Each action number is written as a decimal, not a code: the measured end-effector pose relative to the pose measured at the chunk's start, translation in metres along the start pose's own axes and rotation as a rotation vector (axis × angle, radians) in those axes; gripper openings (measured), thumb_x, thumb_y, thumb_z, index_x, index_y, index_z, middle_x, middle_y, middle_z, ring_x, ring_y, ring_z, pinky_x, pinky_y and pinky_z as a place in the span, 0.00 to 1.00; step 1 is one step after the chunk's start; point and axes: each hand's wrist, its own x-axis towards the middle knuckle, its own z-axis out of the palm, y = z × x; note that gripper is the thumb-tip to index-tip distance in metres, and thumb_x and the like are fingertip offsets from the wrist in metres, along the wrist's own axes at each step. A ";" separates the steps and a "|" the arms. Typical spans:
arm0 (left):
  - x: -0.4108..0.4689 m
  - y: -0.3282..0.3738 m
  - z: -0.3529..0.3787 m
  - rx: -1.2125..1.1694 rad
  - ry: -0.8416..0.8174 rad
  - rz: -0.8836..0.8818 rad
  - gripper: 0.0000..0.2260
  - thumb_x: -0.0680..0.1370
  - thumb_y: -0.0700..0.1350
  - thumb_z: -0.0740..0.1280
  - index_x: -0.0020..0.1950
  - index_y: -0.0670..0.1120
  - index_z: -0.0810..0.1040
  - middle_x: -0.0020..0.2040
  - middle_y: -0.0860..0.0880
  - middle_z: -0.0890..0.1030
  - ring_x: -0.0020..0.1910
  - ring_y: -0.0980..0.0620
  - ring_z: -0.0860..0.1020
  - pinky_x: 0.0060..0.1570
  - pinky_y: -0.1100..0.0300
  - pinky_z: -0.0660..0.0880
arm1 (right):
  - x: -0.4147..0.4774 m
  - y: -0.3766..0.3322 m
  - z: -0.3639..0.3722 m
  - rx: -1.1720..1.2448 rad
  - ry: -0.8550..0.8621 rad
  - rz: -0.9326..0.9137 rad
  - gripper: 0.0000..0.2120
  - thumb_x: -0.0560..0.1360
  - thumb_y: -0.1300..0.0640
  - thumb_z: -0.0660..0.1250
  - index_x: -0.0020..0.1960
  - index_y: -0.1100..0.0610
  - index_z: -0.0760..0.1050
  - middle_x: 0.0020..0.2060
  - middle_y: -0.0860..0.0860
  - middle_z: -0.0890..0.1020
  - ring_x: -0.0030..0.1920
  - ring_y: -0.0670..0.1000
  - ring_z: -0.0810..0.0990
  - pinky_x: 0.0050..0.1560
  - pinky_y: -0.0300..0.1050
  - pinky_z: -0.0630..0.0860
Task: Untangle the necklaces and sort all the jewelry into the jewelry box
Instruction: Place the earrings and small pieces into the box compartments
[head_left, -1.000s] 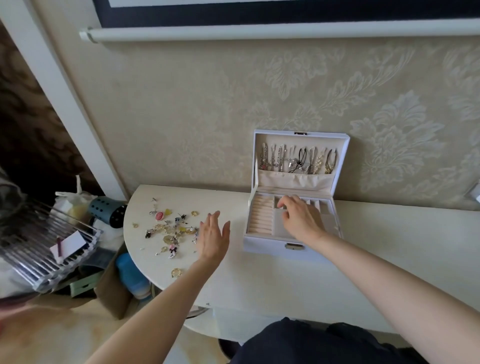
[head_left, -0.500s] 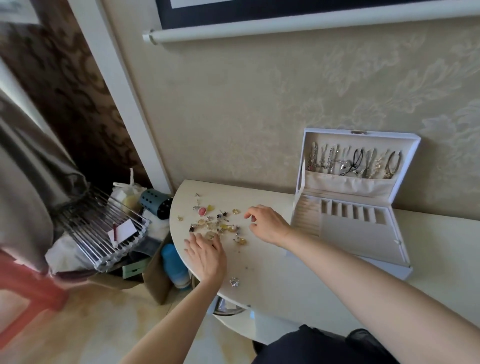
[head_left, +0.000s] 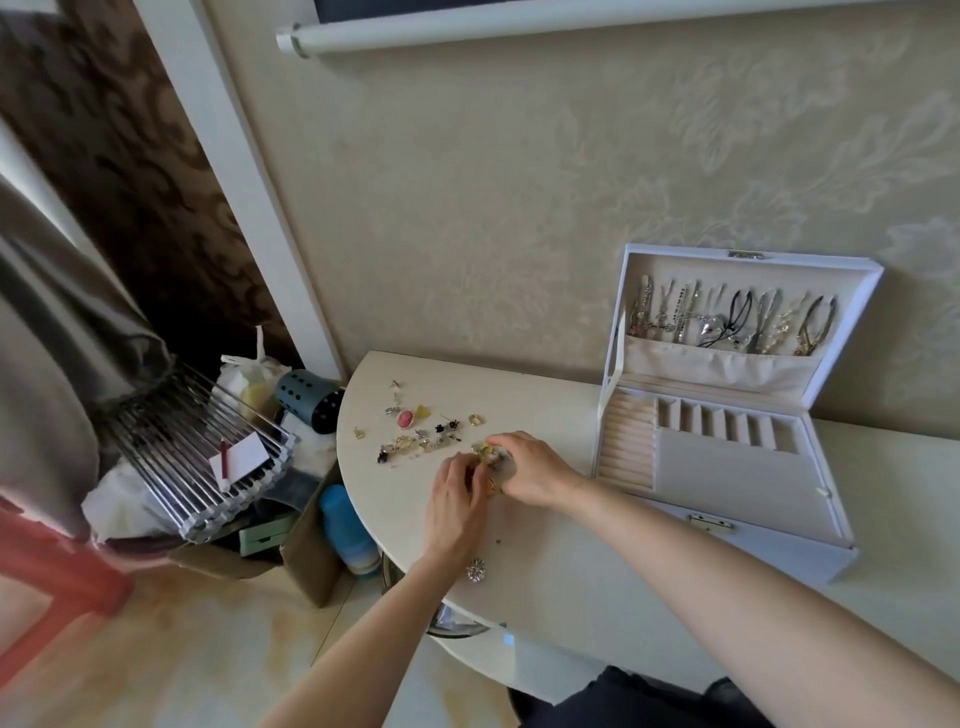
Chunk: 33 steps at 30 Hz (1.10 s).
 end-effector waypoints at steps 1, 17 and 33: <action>0.001 0.000 0.000 -0.019 -0.012 0.030 0.09 0.81 0.45 0.59 0.55 0.44 0.76 0.50 0.50 0.76 0.51 0.48 0.75 0.45 0.65 0.64 | 0.001 -0.001 0.002 0.004 -0.007 0.000 0.27 0.72 0.65 0.62 0.71 0.58 0.65 0.68 0.55 0.69 0.68 0.52 0.68 0.66 0.36 0.60; 0.071 -0.046 -0.038 0.087 0.347 -0.425 0.30 0.82 0.54 0.52 0.76 0.37 0.51 0.77 0.39 0.50 0.76 0.44 0.48 0.75 0.53 0.45 | 0.003 0.007 0.001 -0.022 -0.037 -0.009 0.26 0.74 0.63 0.63 0.71 0.58 0.66 0.68 0.55 0.69 0.68 0.53 0.68 0.66 0.38 0.61; 0.107 -0.056 -0.034 0.100 -0.200 0.102 0.22 0.79 0.58 0.57 0.67 0.47 0.73 0.67 0.50 0.74 0.65 0.52 0.71 0.61 0.63 0.65 | 0.028 0.012 -0.023 -0.023 0.107 0.016 0.25 0.74 0.70 0.55 0.70 0.57 0.67 0.67 0.54 0.71 0.67 0.53 0.69 0.66 0.44 0.66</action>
